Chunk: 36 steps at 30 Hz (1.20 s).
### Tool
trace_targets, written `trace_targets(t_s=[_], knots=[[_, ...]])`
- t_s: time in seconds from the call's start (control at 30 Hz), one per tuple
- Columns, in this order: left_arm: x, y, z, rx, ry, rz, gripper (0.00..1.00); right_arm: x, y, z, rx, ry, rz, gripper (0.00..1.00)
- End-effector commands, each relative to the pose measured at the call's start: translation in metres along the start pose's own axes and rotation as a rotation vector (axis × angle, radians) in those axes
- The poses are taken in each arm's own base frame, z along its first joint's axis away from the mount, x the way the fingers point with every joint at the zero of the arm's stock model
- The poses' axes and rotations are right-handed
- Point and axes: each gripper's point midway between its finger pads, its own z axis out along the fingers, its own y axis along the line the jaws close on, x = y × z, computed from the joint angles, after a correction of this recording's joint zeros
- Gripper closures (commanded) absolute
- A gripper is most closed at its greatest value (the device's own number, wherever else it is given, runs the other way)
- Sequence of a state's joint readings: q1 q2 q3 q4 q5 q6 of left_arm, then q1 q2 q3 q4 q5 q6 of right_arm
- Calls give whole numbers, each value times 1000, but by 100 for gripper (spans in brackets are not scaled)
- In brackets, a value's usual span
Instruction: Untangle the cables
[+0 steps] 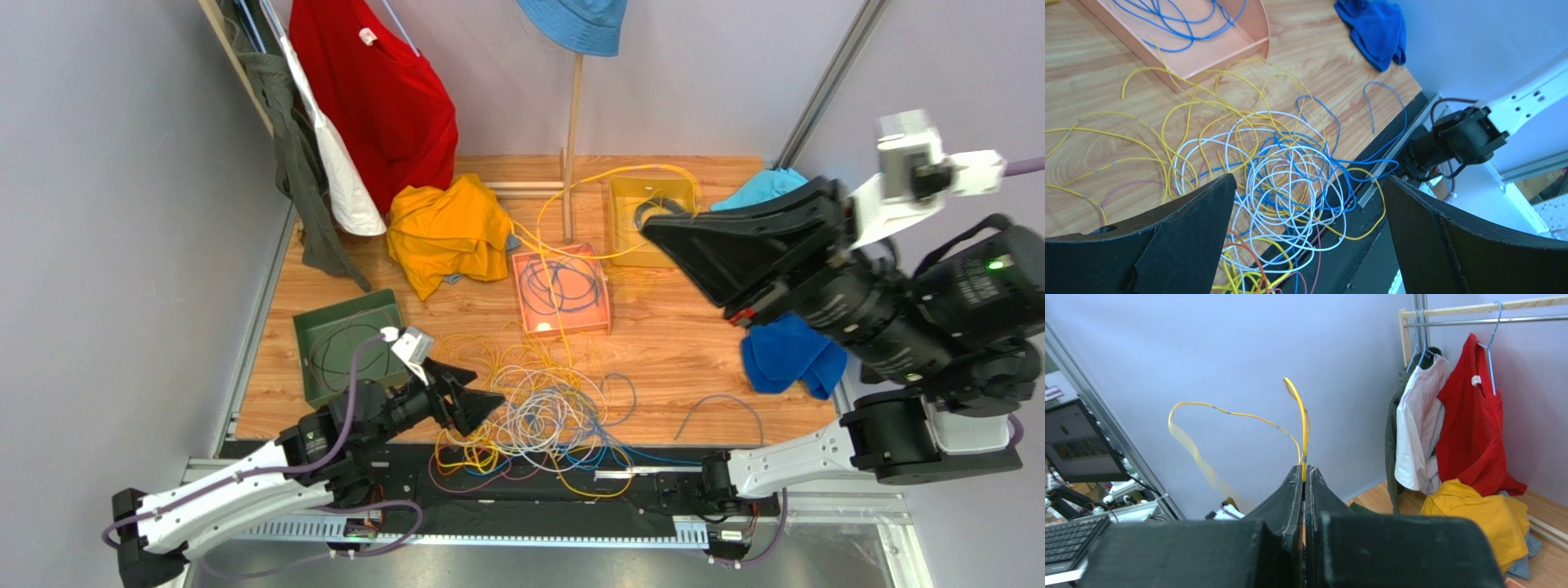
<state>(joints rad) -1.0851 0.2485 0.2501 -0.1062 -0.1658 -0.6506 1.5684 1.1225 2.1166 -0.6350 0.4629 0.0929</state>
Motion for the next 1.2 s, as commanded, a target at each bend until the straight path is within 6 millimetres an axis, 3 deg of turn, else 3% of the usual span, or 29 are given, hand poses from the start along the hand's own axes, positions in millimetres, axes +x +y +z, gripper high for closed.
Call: trace_targets(t_s=[0.0,0.2,0.27,0.43,0.63,0.8,0.83,0.87,1.03,1.07,1.17], knots=[[-7,-22,12,49,52,21,3,53,-16,14,92,107,-117,100],[8,-7,5,-15,88,-40,5,90,-89,3,395,144,-256,100],[9,-1,-1,-32,77,-49,5,92,-116,-3,466,130,-220,100],[0,7,-19,-41,1,-84,5,127,-176,-5,625,216,-212,100],[3,18,-26,-95,12,-93,6,160,-266,-2,784,262,-133,100],[7,19,-24,-109,33,-88,6,154,-320,3,886,232,-136,100],[8,20,-24,-112,39,-87,6,162,-334,9,903,252,-138,100],[10,21,-23,-115,44,-87,6,154,-344,9,933,232,-150,100],[14,25,-21,-129,47,-77,6,150,-390,17,1016,204,-158,100],[13,26,-20,-131,47,-73,6,153,-406,14,1049,211,-158,100],[15,27,-20,-135,52,-69,6,143,-430,10,1099,188,-162,100]])
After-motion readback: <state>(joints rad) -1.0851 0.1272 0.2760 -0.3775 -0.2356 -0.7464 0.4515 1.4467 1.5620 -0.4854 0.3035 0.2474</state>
